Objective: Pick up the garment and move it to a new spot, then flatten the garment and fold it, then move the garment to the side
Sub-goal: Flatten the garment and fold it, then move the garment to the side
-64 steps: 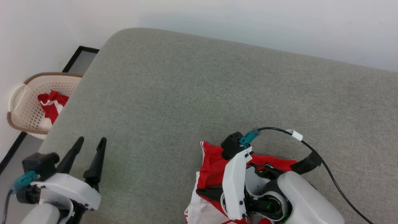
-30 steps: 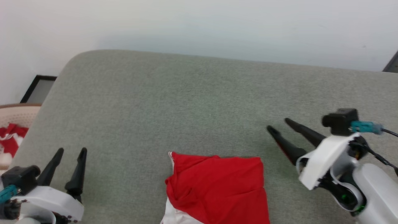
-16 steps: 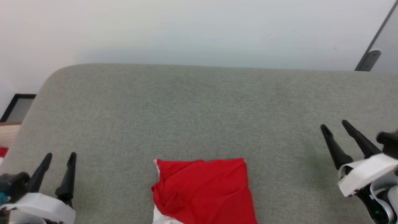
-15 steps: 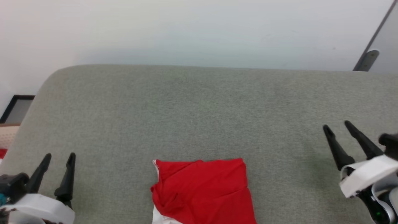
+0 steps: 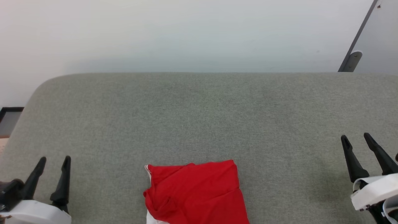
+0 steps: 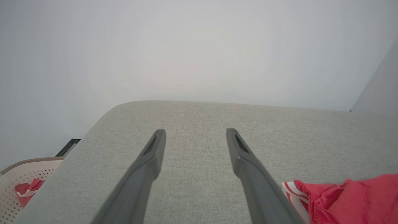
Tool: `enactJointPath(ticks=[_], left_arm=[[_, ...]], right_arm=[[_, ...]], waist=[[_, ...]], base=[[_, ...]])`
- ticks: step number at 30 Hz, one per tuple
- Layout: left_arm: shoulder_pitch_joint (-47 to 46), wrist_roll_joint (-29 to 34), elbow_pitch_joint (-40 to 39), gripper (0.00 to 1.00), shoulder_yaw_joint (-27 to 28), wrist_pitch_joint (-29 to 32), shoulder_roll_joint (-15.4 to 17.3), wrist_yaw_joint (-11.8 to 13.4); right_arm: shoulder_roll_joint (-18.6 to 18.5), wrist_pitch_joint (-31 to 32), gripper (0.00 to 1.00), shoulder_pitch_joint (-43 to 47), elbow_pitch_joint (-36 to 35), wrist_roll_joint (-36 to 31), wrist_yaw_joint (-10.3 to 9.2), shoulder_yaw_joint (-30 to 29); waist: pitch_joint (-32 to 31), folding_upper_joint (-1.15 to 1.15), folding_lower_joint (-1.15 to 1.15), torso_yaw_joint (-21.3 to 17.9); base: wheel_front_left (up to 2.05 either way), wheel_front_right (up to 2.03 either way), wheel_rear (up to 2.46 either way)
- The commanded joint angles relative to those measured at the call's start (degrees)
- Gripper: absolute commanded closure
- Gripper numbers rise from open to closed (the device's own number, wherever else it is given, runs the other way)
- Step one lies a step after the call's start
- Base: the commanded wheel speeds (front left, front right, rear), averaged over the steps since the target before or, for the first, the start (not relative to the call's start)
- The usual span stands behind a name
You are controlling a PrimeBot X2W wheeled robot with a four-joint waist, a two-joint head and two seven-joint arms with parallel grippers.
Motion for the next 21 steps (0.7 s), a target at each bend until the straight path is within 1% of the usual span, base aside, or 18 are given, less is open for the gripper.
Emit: enactJointPath(ticks=[1, 11, 21], left_arm=[[0.83, 0.66, 0.23, 0.00, 0.68, -0.22, -0.35, -0.46], [1.72, 1.83, 0.92, 0.00, 3.01, -0.23, -1.07, -1.74], [1.84, 2.39, 1.39, 0.00, 3.34, -0.23, -1.34, -2.46]], right_arm=[[0.49, -0.16, 0.00, 1.26, -0.49, -0.73, -0.08, -0.86], [2.15, 0.30, 0.00, 4.19, -2.11, -2.41, -0.08, -4.07], [2.76, 0.17, 0.00, 5.16, -1.92, -3.04, -0.08, -4.73]], waist=[[-0.28, 0.00, 0.00, -0.33], [-1.22, 0.00, 0.00, -0.99], [-1.79, 0.00, 0.00, -1.01]], base=[[0.00, 0.00, 0.00], [0.00, 0.00, 0.00], [0.00, 0.00, 0.00]])
